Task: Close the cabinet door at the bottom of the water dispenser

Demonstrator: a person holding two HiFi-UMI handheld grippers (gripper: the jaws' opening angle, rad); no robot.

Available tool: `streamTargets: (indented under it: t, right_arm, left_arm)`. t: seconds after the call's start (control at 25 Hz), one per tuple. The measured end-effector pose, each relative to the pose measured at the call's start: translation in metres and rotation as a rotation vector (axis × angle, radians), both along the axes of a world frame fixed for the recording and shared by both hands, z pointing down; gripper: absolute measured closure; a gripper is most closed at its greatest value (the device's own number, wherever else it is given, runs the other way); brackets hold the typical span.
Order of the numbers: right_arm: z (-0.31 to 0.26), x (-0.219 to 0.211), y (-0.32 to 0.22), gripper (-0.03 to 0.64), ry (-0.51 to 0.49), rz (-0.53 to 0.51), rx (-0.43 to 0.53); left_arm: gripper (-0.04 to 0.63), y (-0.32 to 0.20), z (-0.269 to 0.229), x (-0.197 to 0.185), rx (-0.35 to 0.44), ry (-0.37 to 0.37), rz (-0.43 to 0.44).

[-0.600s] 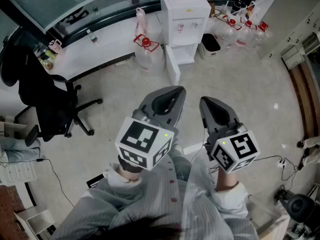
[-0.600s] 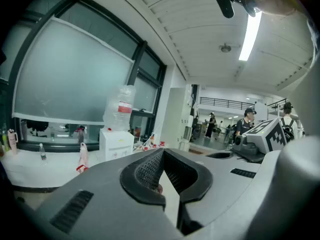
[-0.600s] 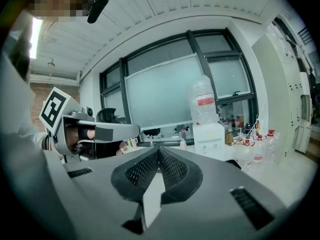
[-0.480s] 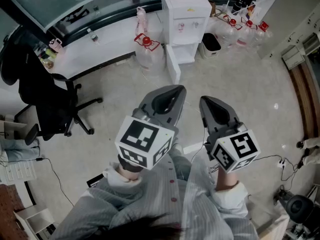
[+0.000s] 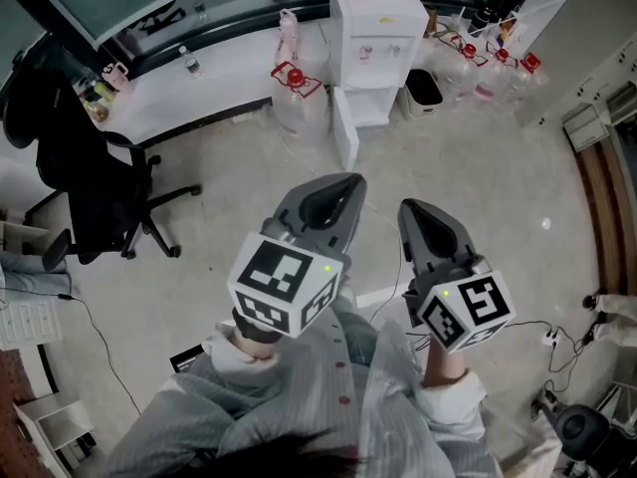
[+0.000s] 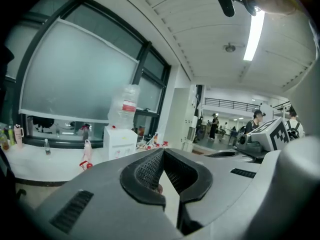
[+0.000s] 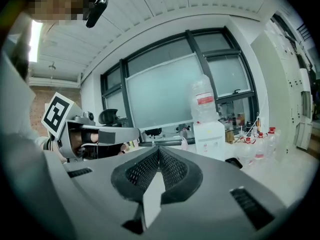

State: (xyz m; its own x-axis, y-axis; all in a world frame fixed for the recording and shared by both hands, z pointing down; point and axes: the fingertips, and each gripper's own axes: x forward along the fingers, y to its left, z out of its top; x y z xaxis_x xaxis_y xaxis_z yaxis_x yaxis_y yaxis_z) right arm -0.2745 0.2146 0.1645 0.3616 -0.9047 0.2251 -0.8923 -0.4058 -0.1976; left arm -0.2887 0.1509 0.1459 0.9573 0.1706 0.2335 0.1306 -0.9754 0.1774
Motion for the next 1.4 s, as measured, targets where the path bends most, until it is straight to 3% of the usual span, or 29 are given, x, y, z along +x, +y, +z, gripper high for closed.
streamTargets:
  t: [0.28, 0.52, 1.12, 1.4]
  right_arm:
    - [0.007, 0.007, 0.017, 0.603, -0.015, 0.009, 0.008]
    - [0.014, 0.035, 0.006, 0.603, -0.021, 0.019, 0.006]
    - [-0.002, 0.193, -0.117, 0.603, 0.027, 0.005, -0.013]
    - [0.001, 0.249, -0.153, 0.603, 0.028, 0.045, -0.03]
  left_arm:
    - [0.584, 0.007, 0.009, 0.001, -0.002, -0.015, -0.028]
    - [0.584, -0.011, 0.015, 0.028, 0.001, -0.015, -0.038]
    - [0.584, -0.121, 0.001, 0.194, 0.019, 0.02, -0.016]
    - [0.584, -0.171, 0.01, 0.245, 0.039, 0.003, -0.023]
